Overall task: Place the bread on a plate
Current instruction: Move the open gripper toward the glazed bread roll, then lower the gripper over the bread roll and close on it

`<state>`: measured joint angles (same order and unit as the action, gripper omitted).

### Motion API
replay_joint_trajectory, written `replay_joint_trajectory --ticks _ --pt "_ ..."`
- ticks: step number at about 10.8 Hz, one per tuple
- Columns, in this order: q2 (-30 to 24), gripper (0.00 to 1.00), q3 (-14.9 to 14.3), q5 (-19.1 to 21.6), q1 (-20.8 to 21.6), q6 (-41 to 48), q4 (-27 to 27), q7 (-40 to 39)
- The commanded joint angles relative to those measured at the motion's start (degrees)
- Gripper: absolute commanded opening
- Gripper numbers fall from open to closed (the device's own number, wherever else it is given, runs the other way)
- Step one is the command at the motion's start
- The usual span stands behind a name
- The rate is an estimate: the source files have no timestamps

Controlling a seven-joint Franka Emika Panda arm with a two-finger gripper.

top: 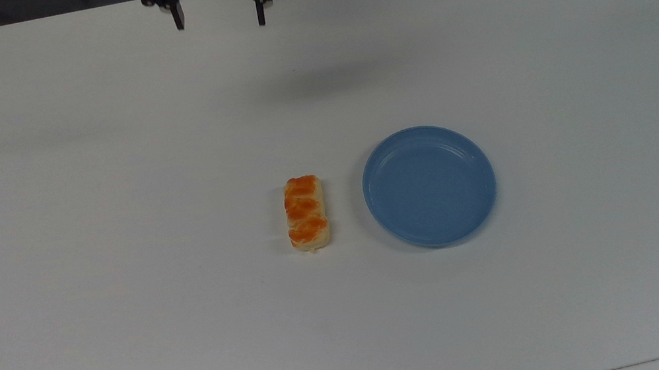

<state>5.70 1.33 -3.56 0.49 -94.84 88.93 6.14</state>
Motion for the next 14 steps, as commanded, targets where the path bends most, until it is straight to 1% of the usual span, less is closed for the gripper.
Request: replay_joint_trajectory --ticks 1,3,5,6,8,11,14 --pt "5.44 1.0 -0.19 1.28 0.12 -6.56 -0.6 0.45" --pt "11.58 1.0 0.34 0.75 0.65 -11.83 -0.69 0.45" --pt "18.35 1.0 0.34 0.13 2.84 -16.32 -2.62 0.71" --pt "20.3 1.0 0.25 0.05 3.63 -18.51 -2.71 0.89" --pt "23.55 1.0 0.25 -0.13 5.13 -23.7 -2.63 1.15" --pt "25.85 1.0 0.08 0.04 5.04 -27.93 -2.63 1.33" --pt "27.43 0.92 -0.27 -0.04 4.6 -28.82 -2.71 1.59"
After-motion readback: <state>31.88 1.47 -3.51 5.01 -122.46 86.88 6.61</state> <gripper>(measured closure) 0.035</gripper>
